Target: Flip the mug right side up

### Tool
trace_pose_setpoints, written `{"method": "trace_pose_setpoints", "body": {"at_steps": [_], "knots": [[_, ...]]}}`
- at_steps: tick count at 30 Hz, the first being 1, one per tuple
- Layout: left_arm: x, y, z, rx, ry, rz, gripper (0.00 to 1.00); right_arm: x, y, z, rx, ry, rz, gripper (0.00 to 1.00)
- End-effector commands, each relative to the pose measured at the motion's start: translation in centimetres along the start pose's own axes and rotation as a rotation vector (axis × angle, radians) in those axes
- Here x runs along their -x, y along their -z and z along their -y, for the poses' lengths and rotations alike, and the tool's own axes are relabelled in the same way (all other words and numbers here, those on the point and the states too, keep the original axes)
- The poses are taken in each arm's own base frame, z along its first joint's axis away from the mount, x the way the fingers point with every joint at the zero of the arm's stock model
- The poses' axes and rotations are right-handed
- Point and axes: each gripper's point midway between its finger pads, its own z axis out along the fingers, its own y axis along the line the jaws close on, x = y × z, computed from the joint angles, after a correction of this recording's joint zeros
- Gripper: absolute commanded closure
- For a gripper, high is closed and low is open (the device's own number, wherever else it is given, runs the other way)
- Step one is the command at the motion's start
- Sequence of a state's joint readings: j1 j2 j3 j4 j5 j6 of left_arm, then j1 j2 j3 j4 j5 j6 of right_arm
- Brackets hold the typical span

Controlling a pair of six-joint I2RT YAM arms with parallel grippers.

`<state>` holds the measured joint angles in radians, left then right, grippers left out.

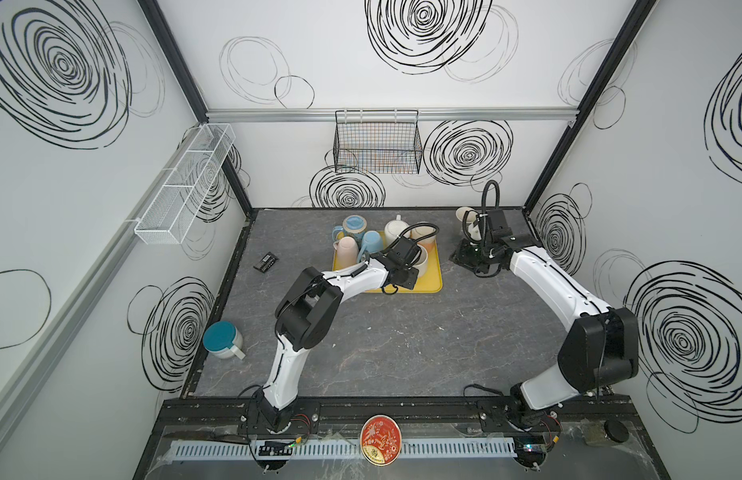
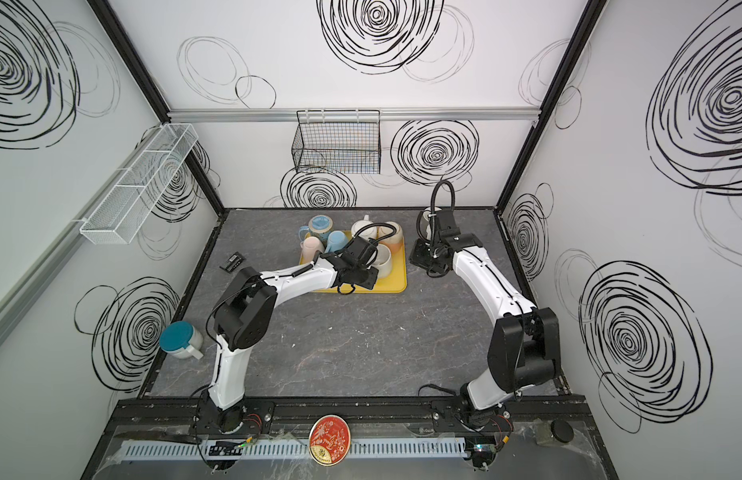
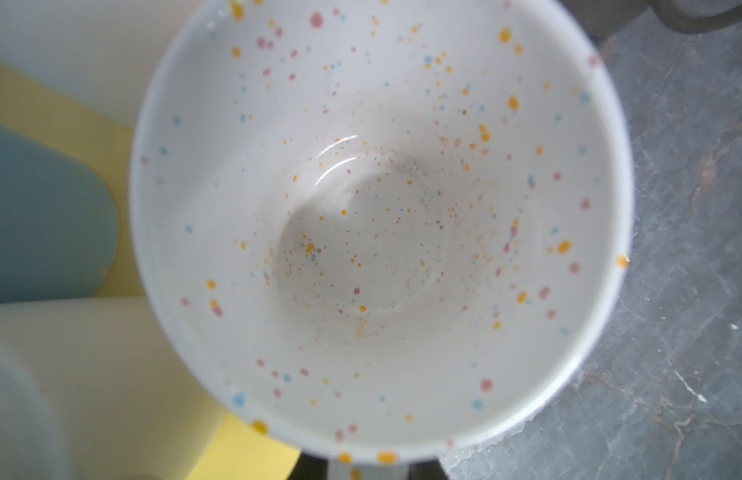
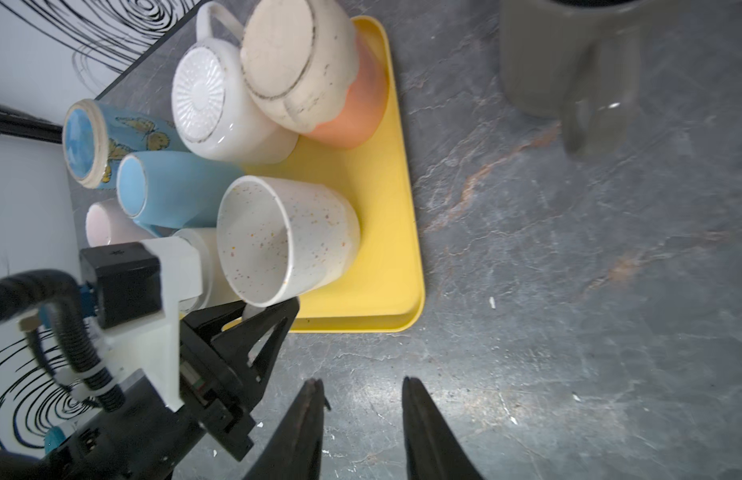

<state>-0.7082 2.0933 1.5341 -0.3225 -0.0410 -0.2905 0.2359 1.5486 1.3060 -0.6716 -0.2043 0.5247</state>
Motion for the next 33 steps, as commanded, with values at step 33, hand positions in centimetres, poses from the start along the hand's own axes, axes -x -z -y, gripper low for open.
{"method": "trace_pose_setpoints", "body": {"at_steps": [33], "knots": [[2.0,-1.2,17.0,-0.183,0.008,0.063,1.0,0.8,9.9,13.7,-0.102,-0.237,0.209,0.62]]}}
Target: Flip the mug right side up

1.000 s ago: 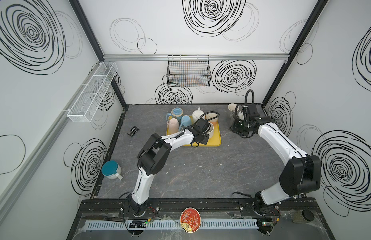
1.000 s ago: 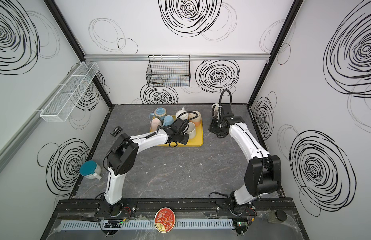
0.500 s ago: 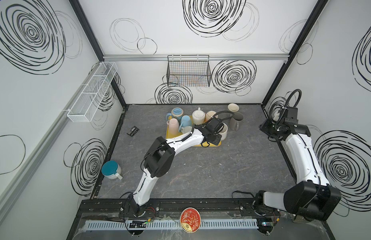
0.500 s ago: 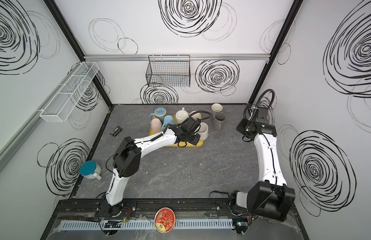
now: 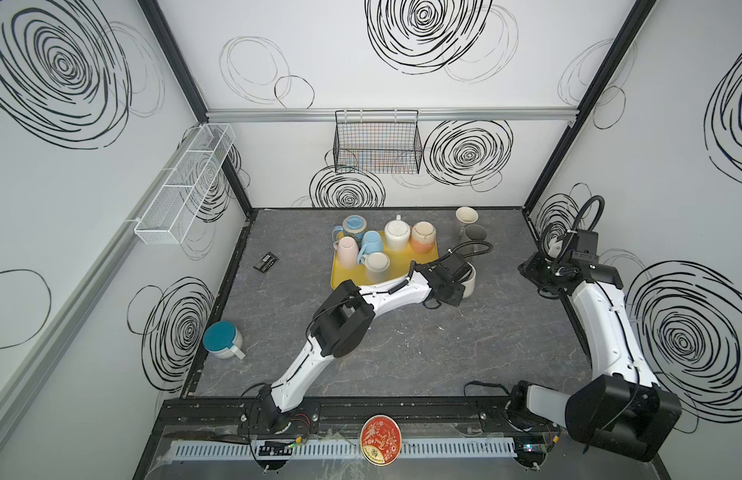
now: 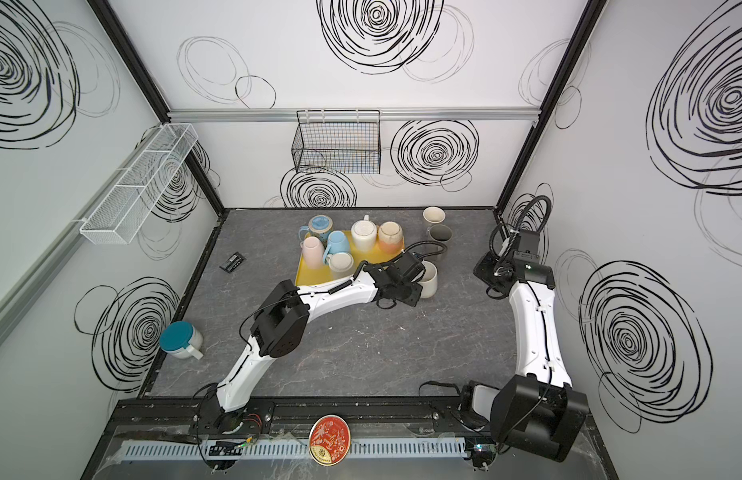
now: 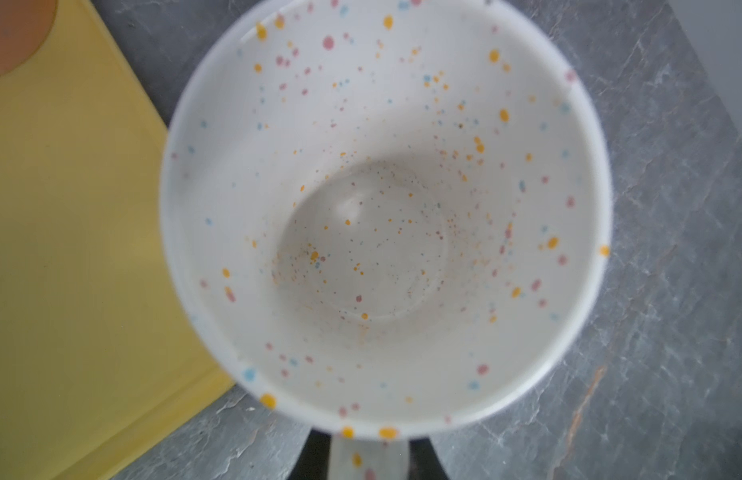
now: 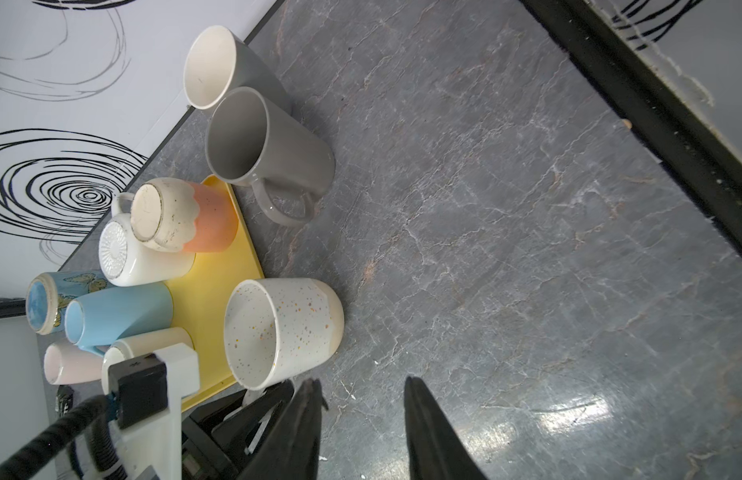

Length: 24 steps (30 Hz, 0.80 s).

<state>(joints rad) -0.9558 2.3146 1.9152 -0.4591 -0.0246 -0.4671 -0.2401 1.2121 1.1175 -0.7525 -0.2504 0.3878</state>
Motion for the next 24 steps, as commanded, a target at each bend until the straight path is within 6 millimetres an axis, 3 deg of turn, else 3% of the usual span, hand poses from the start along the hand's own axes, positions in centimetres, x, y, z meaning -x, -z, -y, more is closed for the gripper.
{"method": "trace_pose_setpoints", "body": {"at_steps": [1,7,15,24], "knots": [[2.4,-0.6,1.9,-0.022,0.021,0.1,1.0,-0.9,-0.5,-0.1,0.027,-0.009,-0.038,0.63],[3.5,-2.3,3.0,-0.013,0.038,0.138,1.0,-1.7,-1.0,0.0,0.037,-0.008,-0.073,0.63],[4.9,-2.6,3.9,-0.046,0.059,0.179,0.71,-1.8,-0.9,-0.3,0.055,0.0,-0.079,0.63],[5.2,-2.0,6.7,-0.166,0.05,0.188,0.58,-2.1,-0.5,-0.8,0.074,0.006,-0.07,0.63]]}}
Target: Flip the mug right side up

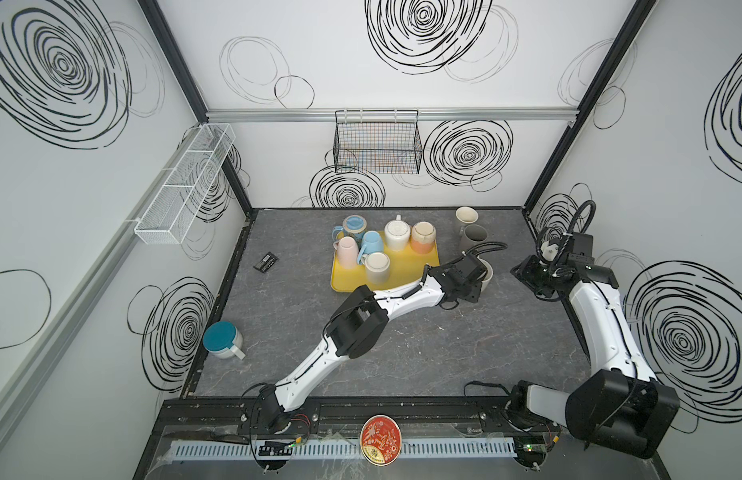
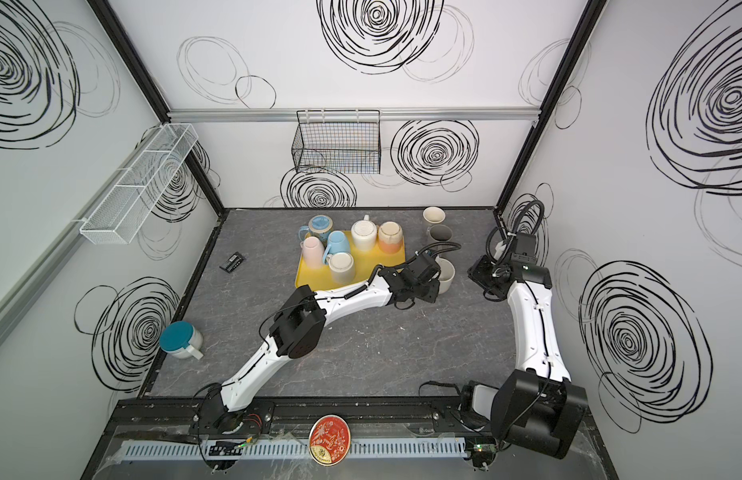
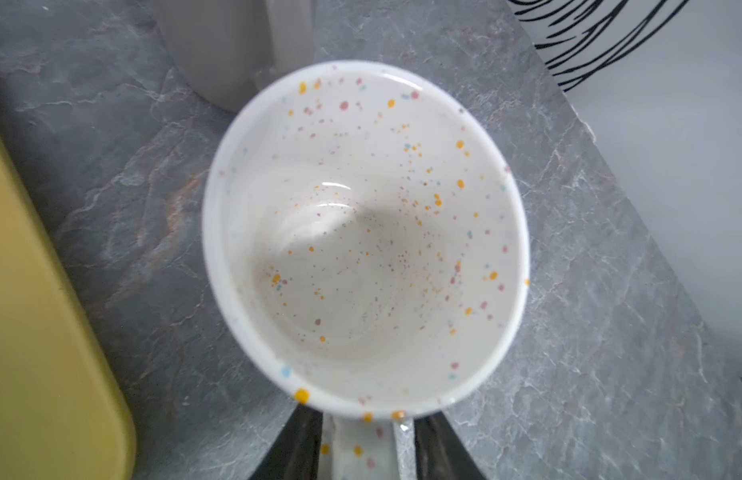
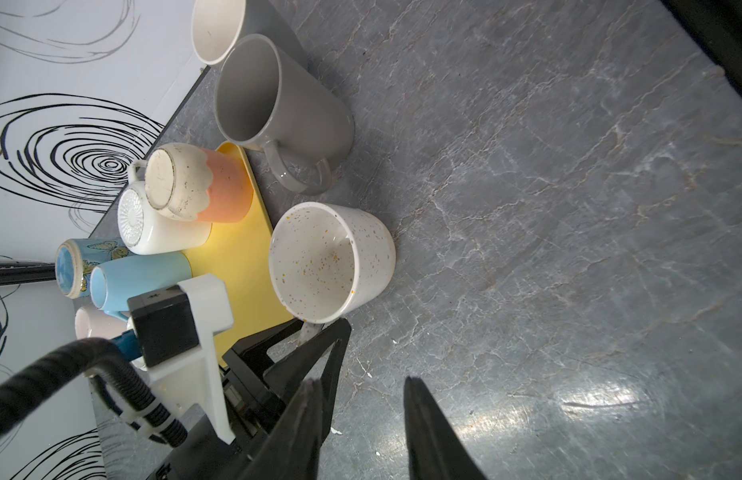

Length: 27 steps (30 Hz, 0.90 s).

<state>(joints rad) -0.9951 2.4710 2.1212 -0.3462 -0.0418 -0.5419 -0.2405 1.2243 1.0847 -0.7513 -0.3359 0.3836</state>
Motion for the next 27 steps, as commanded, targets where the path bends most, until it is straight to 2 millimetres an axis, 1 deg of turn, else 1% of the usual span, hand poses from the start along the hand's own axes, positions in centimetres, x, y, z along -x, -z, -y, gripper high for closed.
{"method": "trace_pose_setpoints", "body": {"at_steps": [1,4,6,8,11,13,15,16,17,19,21,23,25,27], "knots": [[1.6,0.5,2.4,-0.08,0.001,0.049,0.56,-0.5,0.5,-0.2,0.012,0.016,0.002,0.63],[2.2,1.3,2.3,-0.076,-0.011,0.058,0.52,-0.6,1.0,-0.4,0.015,0.021,0.01,0.63],[2.8,2.3,2.3,-0.073,-0.031,0.074,0.5,-0.6,1.2,-0.7,0.019,0.024,0.016,0.63],[3.4,3.6,2.4,-0.077,-0.048,0.089,0.45,-0.7,1.5,-1.0,0.022,0.028,0.024,0.63],[4.8,6.2,2.3,-0.087,-0.06,0.118,0.42,-0.9,1.8,-2.0,0.029,0.046,0.032,0.63],[6.0,8.3,2.2,-0.089,-0.068,0.152,0.4,-1.1,1.8,-3.1,0.028,0.071,0.031,0.63],[7.1,10.4,1.6,-0.078,-0.071,0.188,0.4,-1.4,1.7,-4.2,0.024,0.101,0.03,0.63],[7.7,11.7,1.2,-0.068,-0.071,0.211,0.4,-1.6,1.6,-5.0,0.027,0.117,0.028,0.63],[8.1,12.6,0.5,-0.053,-0.068,0.224,0.4,-1.7,1.4,-5.6,0.03,0.126,0.026,0.63],[8.8,14.7,-1.6,-0.013,-0.05,0.256,0.4,-2.2,0.8,-7.0,0.042,0.145,0.013,0.63],[9.0,16.4,-4.5,0.041,-0.012,0.272,0.39,-2.7,-0.1,-8.3,0.052,0.167,-0.002,0.63],[8.7,17.9,-8.1,0.092,0.036,0.28,0.39,-3.3,-1.2,-9.8,0.068,0.193,-0.022,0.63],[8.1,19.7,-12.3,0.151,0.1,0.294,0.39,-4.3,-2.6,-11.8,0.086,0.229,-0.053,0.63],[7.1,21.0,-16.5,0.194,0.177,0.293,0.39,-5.4,-4.0,-13.9,0.103,0.269,-0.084,0.62]]}}
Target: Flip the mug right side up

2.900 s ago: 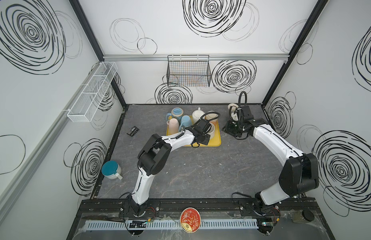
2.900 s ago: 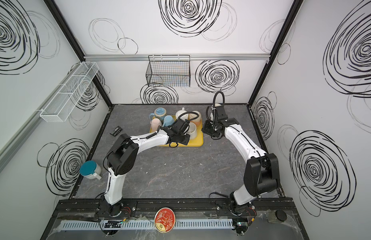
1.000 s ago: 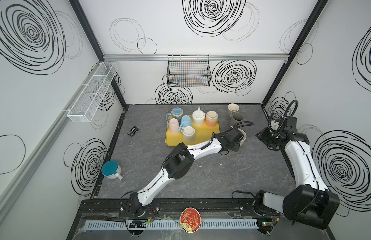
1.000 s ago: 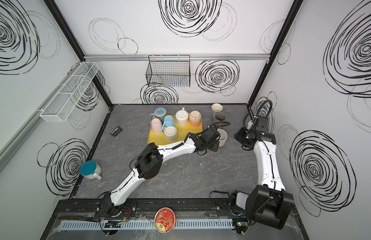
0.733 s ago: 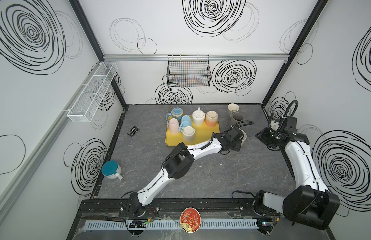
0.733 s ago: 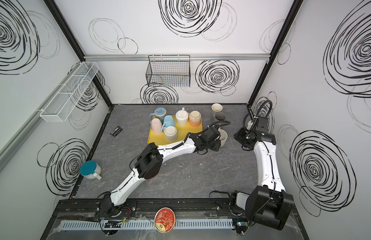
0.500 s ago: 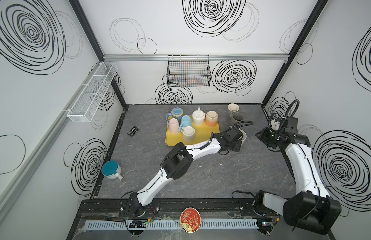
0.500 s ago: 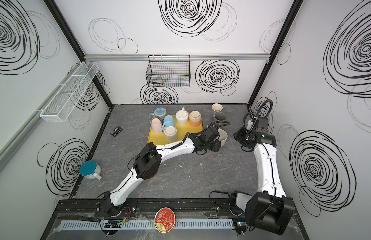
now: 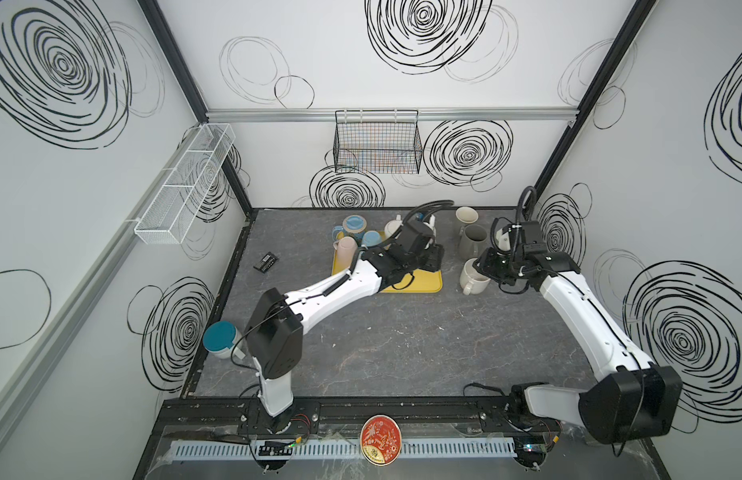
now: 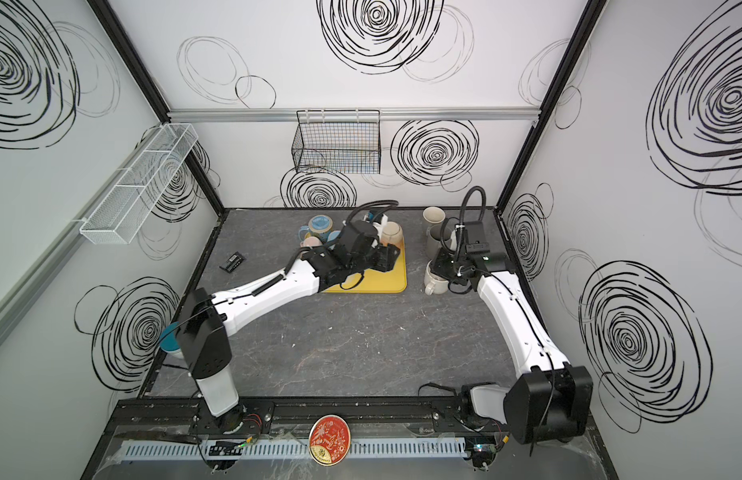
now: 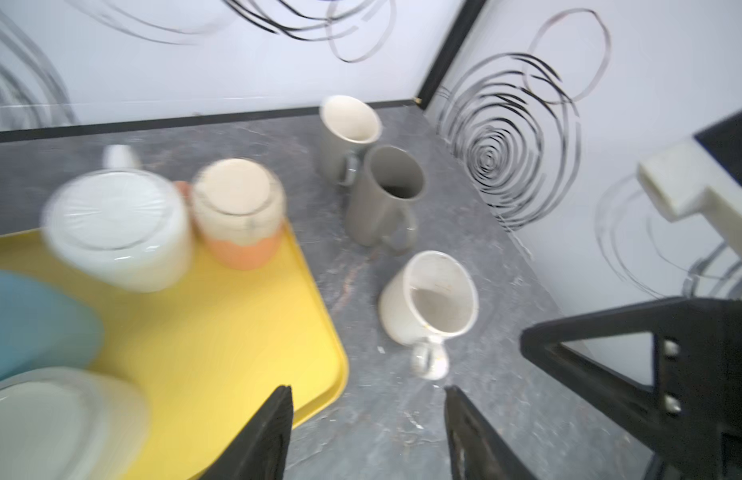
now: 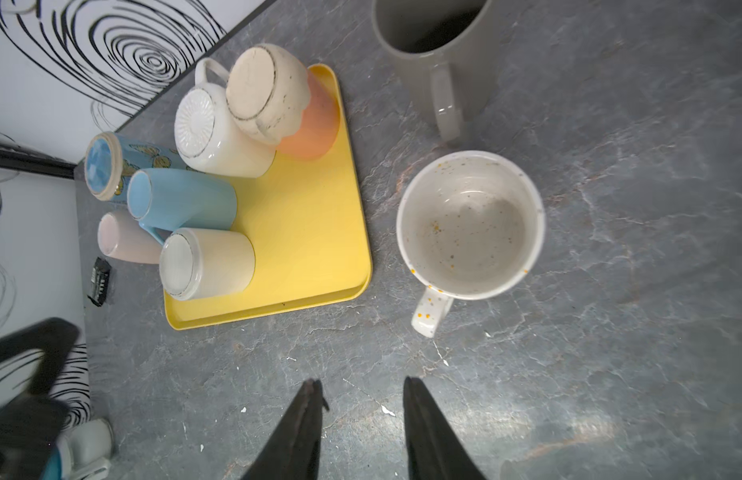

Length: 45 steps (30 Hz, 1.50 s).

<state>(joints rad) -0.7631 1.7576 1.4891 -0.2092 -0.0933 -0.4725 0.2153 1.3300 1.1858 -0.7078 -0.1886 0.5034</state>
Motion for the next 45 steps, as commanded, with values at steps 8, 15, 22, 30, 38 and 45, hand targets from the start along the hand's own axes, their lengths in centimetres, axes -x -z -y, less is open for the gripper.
{"method": "trace_pose_setpoints", "body": {"at_steps": [8,15,22,30,38,45], "knots": [[-4.1,2.5,-17.4,0.157,0.339,-0.014,0.39,-2.0,-8.9,-11.6,0.061,0.181,-0.173,0.58],[-5.4,0.0,-20.8,0.061,0.473,-0.023,0.43,-3.8,-11.9,-14.1,-0.018,0.259,-0.335,0.56],[-5.0,-3.2,-19.8,-0.039,0.545,-0.014,0.48,-4.6,-12.2,-12.6,-0.029,0.211,-0.332,0.56],[-4.7,-5.3,-12.5,-0.178,0.562,-0.029,0.5,-4.1,-11.7,-11.4,-0.04,0.166,-0.322,0.55],[-3.9,-5.2,-11.3,-0.124,0.418,-0.071,0.49,-3.7,-11.0,-10.5,-0.036,0.134,-0.303,0.56],[-4.0,-8.0,-13.9,-0.027,0.354,-0.178,0.47,-5.7,-11.4,-10.7,-0.014,0.132,-0.348,0.56]]}}
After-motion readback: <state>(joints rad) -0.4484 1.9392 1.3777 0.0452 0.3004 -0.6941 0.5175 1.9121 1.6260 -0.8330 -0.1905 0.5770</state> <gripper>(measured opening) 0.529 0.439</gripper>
